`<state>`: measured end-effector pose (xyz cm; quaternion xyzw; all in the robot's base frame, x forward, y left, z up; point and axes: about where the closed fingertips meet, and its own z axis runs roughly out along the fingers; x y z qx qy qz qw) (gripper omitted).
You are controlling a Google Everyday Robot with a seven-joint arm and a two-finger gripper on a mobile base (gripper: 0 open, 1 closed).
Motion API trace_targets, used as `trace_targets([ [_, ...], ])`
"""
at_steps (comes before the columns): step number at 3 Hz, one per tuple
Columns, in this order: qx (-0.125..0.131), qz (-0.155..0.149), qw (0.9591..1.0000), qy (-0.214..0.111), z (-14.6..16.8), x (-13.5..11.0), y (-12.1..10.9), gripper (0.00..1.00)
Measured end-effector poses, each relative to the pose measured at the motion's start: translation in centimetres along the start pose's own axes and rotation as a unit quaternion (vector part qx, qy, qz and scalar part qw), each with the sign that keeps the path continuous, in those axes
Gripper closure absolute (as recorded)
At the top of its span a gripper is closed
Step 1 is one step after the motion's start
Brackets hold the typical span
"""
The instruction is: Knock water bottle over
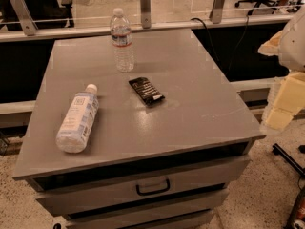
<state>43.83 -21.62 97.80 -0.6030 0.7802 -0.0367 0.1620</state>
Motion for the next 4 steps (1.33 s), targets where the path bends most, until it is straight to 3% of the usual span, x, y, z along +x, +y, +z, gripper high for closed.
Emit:
trace_targets([
  [2,0.004,-0.01,0.9998,-0.017,-0.2,-0.4,0.1,0.0],
  [3,0.033,-0.034,0.9947,-0.092,-0.5,-1.9,-3.1,0.0],
  [4,0.062,-0.071,0.9821,-0.163,-0.7,-6.1,-8.4,0.0],
])
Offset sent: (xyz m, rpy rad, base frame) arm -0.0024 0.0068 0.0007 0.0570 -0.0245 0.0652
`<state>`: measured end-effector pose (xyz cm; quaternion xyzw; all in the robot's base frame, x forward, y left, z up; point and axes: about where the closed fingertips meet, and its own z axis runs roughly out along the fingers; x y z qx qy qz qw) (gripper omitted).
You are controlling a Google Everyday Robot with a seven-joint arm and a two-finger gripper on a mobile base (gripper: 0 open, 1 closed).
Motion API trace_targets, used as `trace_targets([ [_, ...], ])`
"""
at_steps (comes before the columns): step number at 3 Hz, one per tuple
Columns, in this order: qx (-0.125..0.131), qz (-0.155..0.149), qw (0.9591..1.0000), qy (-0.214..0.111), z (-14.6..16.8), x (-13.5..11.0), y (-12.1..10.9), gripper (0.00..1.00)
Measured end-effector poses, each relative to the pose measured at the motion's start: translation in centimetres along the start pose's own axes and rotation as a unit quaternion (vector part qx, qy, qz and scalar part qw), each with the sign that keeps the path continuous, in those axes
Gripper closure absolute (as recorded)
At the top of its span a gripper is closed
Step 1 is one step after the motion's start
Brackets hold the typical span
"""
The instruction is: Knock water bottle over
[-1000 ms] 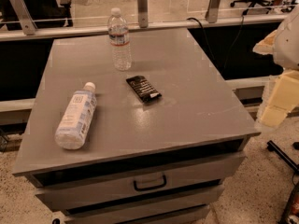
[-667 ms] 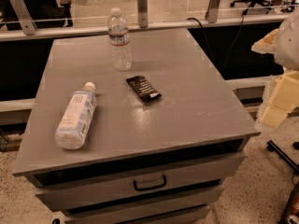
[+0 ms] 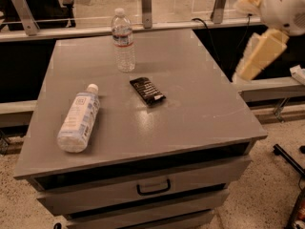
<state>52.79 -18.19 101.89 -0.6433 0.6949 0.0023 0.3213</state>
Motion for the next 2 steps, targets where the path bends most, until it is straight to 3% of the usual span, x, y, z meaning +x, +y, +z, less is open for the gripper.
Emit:
trace_targets([
  [1,0.038,-0.027,0.9973,-0.057,2.12,-5.4,-6.37,0.0],
  [2,0.037,-0.027,0.9974,-0.057,2.18,-5.35,-6.29,0.0],
])
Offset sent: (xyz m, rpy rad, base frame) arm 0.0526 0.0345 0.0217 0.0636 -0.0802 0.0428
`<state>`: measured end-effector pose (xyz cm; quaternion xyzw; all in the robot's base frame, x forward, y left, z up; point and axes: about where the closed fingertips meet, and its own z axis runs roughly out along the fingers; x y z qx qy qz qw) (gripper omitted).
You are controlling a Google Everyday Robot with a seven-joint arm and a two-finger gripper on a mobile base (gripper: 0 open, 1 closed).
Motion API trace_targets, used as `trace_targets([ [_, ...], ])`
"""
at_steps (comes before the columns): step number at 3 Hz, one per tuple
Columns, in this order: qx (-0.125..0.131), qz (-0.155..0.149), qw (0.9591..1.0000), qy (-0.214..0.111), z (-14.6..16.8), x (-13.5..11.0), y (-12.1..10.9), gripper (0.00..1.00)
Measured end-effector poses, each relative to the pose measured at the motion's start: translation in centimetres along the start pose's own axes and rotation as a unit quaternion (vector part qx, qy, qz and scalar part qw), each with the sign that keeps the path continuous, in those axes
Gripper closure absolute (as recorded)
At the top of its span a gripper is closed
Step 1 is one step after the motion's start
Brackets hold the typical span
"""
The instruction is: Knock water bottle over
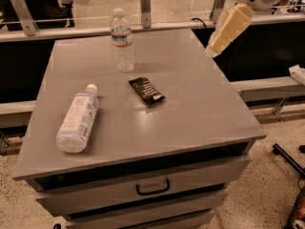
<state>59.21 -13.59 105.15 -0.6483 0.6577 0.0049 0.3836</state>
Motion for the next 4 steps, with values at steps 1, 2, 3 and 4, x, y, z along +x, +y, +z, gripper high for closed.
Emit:
trace_targets([
  [1,0.005,0.003,0.9999,-0.015,2.2,-0.9,-1.5,0.0],
  [2,0.018,0.042,0.9973,-0.058,5.9,-1.8,-4.5,0.0],
  [3,0.028,0.091,0.9884,-0.118,9.5,-2.6,-7.4,0.0],
  [4,0.032,0.136,0.9747,-0.174,12.8,-3.8,-9.5,0.0],
])
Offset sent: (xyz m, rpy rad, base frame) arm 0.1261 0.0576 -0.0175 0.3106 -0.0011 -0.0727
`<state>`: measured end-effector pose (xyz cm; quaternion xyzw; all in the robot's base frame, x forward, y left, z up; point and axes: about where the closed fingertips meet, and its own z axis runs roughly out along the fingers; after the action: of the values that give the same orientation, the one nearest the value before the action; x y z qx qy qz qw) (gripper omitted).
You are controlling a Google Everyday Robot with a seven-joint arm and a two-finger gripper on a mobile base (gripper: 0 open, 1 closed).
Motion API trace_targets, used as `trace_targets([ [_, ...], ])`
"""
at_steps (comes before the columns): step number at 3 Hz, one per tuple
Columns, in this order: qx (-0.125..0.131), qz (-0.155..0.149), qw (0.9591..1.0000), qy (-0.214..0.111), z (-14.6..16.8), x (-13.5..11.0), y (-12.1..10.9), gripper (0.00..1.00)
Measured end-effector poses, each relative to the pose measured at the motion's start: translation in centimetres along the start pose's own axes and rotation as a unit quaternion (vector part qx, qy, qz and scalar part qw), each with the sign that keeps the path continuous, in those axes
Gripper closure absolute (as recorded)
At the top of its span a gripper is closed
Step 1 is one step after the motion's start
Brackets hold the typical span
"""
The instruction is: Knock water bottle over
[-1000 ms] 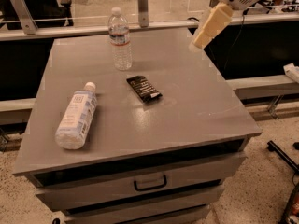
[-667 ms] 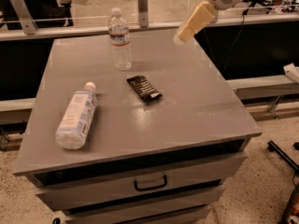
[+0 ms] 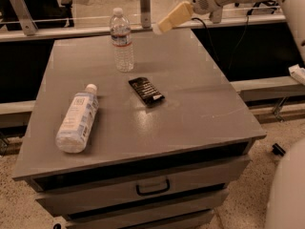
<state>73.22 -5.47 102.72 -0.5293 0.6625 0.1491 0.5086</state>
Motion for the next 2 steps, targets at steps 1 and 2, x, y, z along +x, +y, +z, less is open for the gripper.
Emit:
trace_targets([
  [1,-0.017,0.032,0.9975,-0.06,4.2,-1.9,-0.6,0.0],
  [2,-0.062,0.059,0.9905,-0.108,8.1,-3.8,0.7,0.0],
])
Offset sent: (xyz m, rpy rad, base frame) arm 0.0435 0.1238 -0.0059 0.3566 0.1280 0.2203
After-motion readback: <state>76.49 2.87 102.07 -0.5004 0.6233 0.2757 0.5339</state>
